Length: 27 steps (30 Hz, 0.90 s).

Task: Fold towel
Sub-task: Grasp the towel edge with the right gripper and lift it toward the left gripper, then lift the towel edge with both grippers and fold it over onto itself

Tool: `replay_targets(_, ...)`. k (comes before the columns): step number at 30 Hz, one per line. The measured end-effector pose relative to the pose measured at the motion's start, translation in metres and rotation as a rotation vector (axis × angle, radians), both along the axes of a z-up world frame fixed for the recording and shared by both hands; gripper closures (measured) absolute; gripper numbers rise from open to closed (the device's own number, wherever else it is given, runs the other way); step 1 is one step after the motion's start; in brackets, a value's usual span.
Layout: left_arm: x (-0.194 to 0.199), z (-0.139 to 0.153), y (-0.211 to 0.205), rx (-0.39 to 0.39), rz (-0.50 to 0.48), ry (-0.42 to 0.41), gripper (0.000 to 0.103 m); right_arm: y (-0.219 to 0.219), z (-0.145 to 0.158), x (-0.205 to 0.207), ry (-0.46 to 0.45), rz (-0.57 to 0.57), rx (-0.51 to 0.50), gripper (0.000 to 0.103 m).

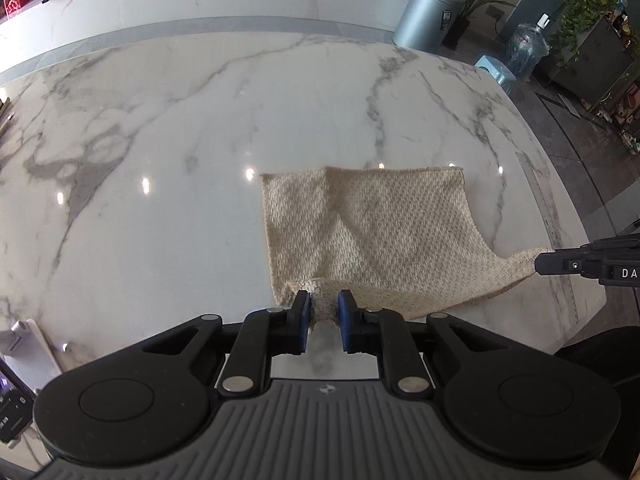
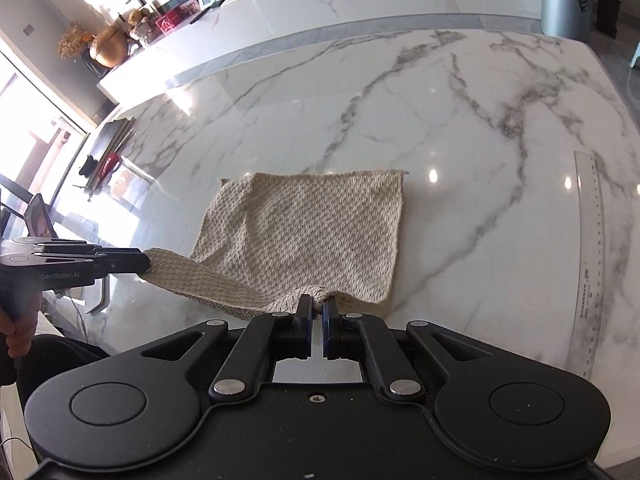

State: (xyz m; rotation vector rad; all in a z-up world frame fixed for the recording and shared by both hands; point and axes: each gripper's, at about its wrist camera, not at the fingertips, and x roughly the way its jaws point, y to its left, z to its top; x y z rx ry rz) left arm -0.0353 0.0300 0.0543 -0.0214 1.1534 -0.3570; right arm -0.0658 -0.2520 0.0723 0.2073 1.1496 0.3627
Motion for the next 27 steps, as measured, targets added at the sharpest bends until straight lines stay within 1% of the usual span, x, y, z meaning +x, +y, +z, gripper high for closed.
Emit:
replay_targets(5, 0.022, 0.004, -0.005, 0.031, -0.013, -0.01, 0.089, 0.002, 0.005, 0.024, -0.011, 0.021, -0.026, 0.1)
replay_targets(11, 0.051, -0.001, -0.006, 0.029, 0.004, -0.004, 0.089, 0.001, -0.001, 0.053, -0.003, 0.006, -0.022, 0.1)
replay_targets(17, 0.078, -0.011, -0.013, 0.042, 0.002, 0.002, 0.089, -0.006, -0.015, 0.081, 0.018, -0.028, -0.01, 0.1)
replay_targets(22, 0.102, -0.023, -0.015, 0.043, 0.011, 0.019, 0.089, -0.012, -0.032, 0.101, 0.055, -0.056, 0.006, 0.1)
replay_targets(27, 0.112, -0.033, -0.015, 0.038, -0.004, 0.028, 0.089, -0.014, -0.05, 0.116, 0.093, -0.064, -0.001, 0.1)
